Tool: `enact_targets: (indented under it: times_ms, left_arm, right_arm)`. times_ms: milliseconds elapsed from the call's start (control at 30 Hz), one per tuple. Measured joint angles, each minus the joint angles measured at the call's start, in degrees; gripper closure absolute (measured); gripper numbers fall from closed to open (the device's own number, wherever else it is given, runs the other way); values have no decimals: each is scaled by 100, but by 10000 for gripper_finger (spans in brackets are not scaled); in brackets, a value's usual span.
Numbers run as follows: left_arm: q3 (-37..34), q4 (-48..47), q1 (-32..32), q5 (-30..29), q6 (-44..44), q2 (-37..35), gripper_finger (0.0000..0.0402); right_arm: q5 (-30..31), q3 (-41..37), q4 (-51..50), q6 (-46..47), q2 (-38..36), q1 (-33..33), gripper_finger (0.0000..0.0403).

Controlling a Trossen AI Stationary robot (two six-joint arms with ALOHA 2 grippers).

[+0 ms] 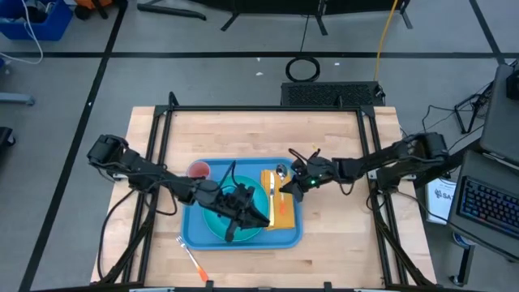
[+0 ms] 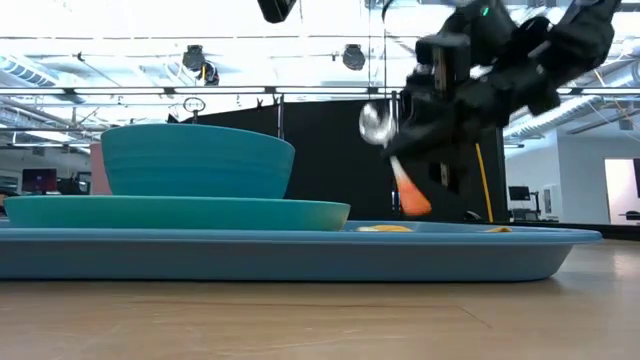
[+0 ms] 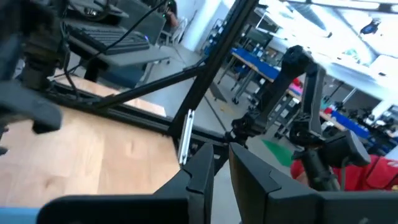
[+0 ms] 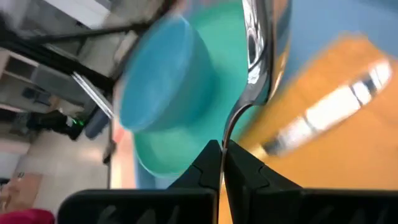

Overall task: Set up tray
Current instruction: Put the orange spoon on the yellow napkin to the right of the yellow knife

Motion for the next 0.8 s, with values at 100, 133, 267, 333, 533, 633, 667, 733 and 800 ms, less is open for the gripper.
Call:
enact_targets:
  times_ms: [100,133,267,333,533,633,667,733,800]
  left_arm:
    - [-1,34,-61,-7,97,-48,348]
    - [0,46,-65,-10,123,-50,348]
    - [-2,65,-67,-5,89,-37,348]
    - [2,65,-64,-10,86,-41,348]
    - [2,76,-75,-10,89,-39,348]
    - [2,76,-86,-10,85,-39,348]
    - [2,76,-84,-10,85,-39,348]
    - [2,78,-84,-10,85,-39,348]
    - [2,78,-84,-10,83,-39,348]
  right_arm:
    - [-240,-12,203,140,372,-103,403]
    - [-262,-14,262,174,439,-107,403]
    - [-327,-3,797,275,744,-98,403]
    - [-326,-9,940,323,878,-98,403]
    - [-323,-7,949,414,1152,-98,403]
    - [-310,-3,1002,392,1209,-98,403]
    - [-298,-3,1012,387,1216,-98,403]
    - [-292,-3,1029,391,1227,-98,403]
    - [-303,-3,1057,423,1230,-98,403]
